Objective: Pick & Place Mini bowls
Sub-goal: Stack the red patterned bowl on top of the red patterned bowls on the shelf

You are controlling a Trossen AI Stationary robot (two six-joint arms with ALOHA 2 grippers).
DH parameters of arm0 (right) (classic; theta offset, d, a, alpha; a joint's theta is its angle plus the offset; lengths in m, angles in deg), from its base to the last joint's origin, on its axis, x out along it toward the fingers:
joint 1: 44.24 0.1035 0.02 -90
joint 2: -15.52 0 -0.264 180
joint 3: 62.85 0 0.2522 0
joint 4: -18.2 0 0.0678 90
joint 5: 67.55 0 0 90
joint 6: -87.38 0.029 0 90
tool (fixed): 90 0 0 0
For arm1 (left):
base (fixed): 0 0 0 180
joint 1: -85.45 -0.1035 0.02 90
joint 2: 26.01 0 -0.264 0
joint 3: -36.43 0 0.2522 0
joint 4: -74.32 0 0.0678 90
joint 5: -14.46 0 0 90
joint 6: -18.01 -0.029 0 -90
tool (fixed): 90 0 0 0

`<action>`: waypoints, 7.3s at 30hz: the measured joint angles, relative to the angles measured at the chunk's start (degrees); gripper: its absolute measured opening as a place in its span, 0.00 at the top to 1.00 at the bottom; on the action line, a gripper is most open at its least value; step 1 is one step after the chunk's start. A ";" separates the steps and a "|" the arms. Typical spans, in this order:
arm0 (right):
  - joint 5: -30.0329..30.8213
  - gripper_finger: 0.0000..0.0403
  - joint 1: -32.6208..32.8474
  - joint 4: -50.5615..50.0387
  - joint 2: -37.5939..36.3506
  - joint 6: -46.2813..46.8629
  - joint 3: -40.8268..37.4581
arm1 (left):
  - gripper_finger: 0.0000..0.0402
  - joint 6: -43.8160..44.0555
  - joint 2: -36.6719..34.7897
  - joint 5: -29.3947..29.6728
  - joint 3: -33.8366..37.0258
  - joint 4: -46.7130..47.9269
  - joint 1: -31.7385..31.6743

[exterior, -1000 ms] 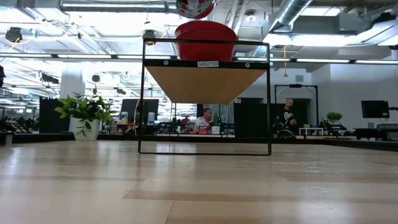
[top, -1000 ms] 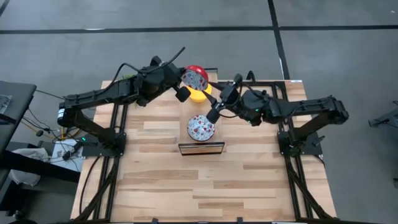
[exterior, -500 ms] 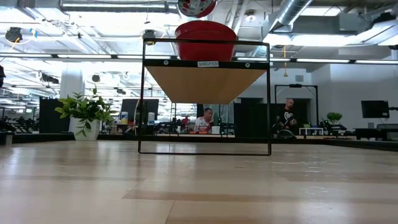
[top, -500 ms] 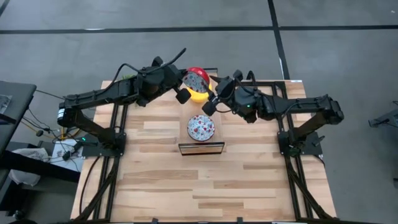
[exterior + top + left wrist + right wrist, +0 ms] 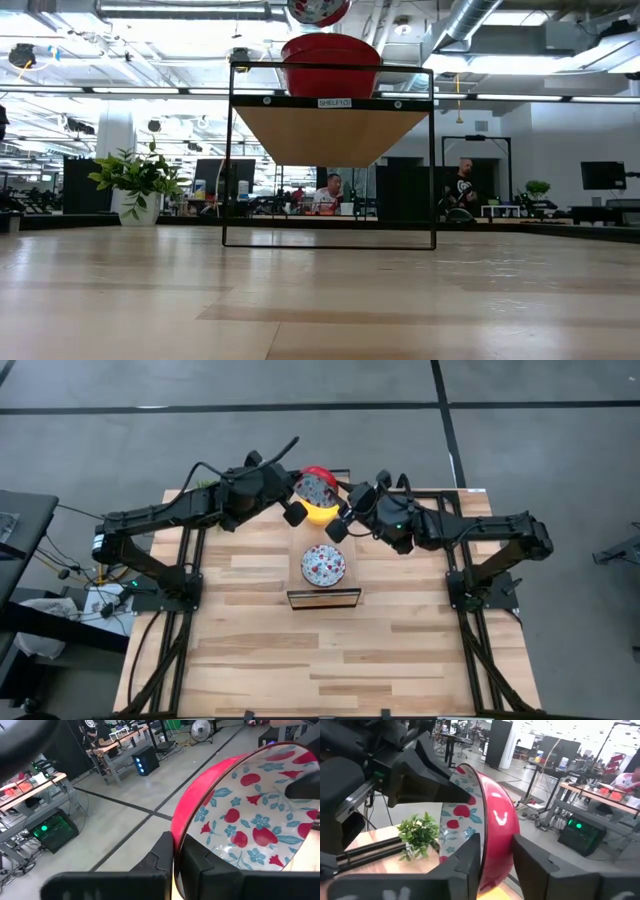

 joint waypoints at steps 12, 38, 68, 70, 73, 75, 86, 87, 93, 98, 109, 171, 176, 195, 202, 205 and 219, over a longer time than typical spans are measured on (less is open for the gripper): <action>0.49 0.93 -1.17 0.09 -0.14 0.61 0.04 | 0.98 0.43 0.00 -0.37 0.02 -1.49 0.74; -1.19 0.77 -1.70 -0.46 0.14 4.47 -0.06 | 0.98 -0.31 -0.09 -1.39 0.02 -2.57 1.18; -2.13 0.98 -2.17 -4.99 0.23 11.58 -0.17 | 0.94 -0.99 -0.07 -4.42 -0.04 -4.80 4.54; -2.09 0.98 -1.89 -5.28 0.19 11.58 -0.15 | 0.93 -1.16 -0.15 -4.52 -0.04 -4.69 4.54; -2.26 0.98 -1.78 -6.04 0.15 12.32 -0.11 | 0.91 -1.29 -0.47 -4.59 -0.04 -4.71 4.54; -2.44 0.98 -1.78 -7.15 0.15 13.32 -0.11 | 0.89 -1.62 -0.78 -4.86 -0.04 -4.73 4.54; -6.92 0.98 -2.07 -12.13 0.08 17.99 0.15 | 0.70 -1.67 -3.95 -6.01 -0.04 -5.39 4.39; -8.93 0.98 -2.50 -14.08 0.06 19.64 0.61 | 0.69 -1.67 -4.57 -6.01 -0.07 -5.30 4.39; -23.52 0.98 -5.85 -24.21 0.07 30.46 2.38 | 0.67 -1.01 -8.30 -6.07 3.56 -4.15 4.39; -37.05 0.98 -8.47 -27.07 0.08 36.36 2.43 | 0.67 2.65 -13.57 -6.23 10.75 -4.19 4.74; -50.17 0.98 -11.32 -33.35 0.67 45.50 2.49 | 0.67 12.81 -24.45 -6.30 26.92 -4.40 4.78; -57.42 0.84 -9.73 -54.12 20.78 40.83 22.25 | 0.67 14.33 -38.01 -6.27 45.09 -7.80 4.78; -57.47 0.83 -9.73 -54.63 20.78 40.81 22.26 | 0.67 14.33 -37.99 -6.27 45.09 -8.03 4.78; -57.37 0.83 -10.50 -57.70 20.78 38.27 24.72 | 0.67 14.10 -37.99 -6.27 45.09 -8.16 4.78; -57.47 0.83 -10.39 -57.58 20.78 37.85 24.72 | 0.67 14.09 -37.99 -6.27 45.09 -8.40 4.78; -57.73 0.83 -10.37 -57.51 20.78 37.81 24.72 | 0.67 14.09 -37.99 -6.27 45.09 -8.50 4.78; -58.50 0.72 -9.81 -56.42 21.61 37.79 24.74 | 0.67 13.89 -37.99 -6.29 45.09 -8.99 4.78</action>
